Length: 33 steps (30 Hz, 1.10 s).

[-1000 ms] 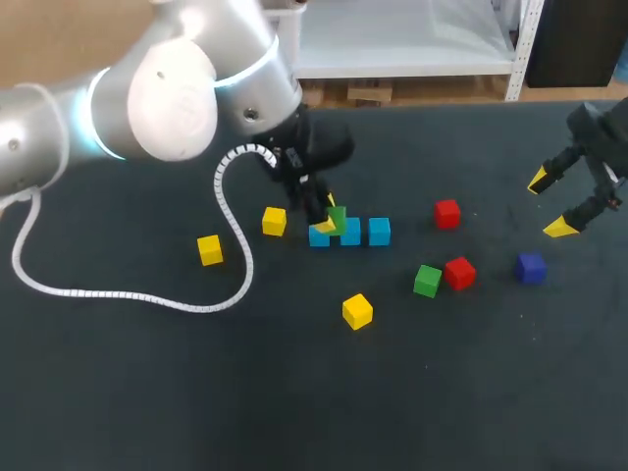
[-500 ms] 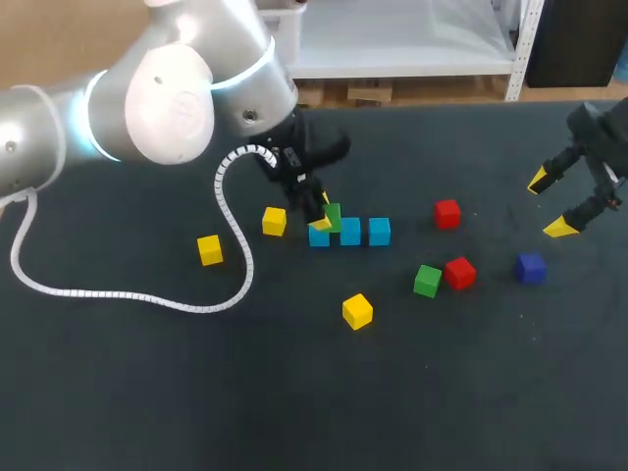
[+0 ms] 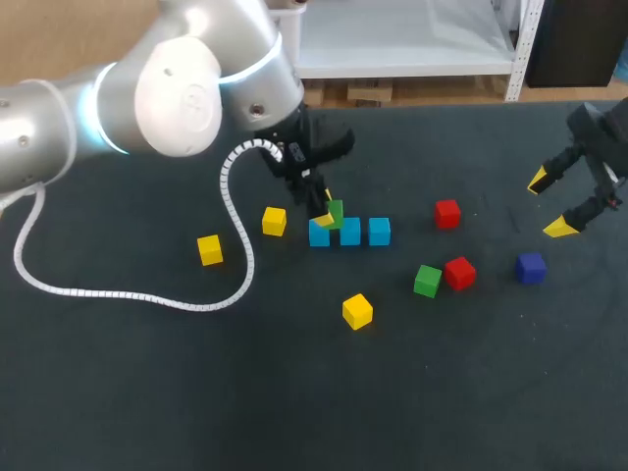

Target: Place the blue cubes, place green cubes on the blue cubes, place the yellow cubes on the green cubes, then place the red cubes on the yellow cubes, and place purple cube on the red cubes.

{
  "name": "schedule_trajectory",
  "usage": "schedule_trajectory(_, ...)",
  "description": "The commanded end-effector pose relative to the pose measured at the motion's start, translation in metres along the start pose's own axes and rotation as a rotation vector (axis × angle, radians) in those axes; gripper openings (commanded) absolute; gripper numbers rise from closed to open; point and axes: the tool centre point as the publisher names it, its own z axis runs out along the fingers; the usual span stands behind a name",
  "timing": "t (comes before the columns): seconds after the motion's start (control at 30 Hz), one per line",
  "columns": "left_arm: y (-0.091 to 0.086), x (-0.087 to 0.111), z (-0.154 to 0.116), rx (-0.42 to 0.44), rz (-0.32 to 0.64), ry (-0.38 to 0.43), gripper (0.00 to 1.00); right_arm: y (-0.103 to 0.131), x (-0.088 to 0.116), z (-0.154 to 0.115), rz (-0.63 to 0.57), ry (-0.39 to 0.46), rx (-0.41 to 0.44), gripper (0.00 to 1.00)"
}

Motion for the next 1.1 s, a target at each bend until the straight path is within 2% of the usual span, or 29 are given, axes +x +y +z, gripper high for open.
schedule_trajectory(0.03,0.0048,-0.0029,0.0023,0.009,0.0,0.005,0.0,-0.0003,0.0001,0.0002,-0.001,-0.001,0.0,1.0)
schedule_trajectory(0.97,0.0102,0.0039,0.0096,0.031,-0.002,0.018,0.0,-0.0003,0.0001,0.0002,-0.001,-0.001,0.0,1.0)
schedule_trajectory(1.03,0.0102,0.004,0.01,0.032,-0.002,0.016,0.09,-0.0003,0.0001,0.0002,-0.001,-0.001,0.0,1.0)
schedule_trajectory(1.1,0.0103,0.0042,0.0101,0.032,-0.001,0.016,0.12,-0.0003,0.0001,0.0002,-0.001,-0.001,0.0,1.0)
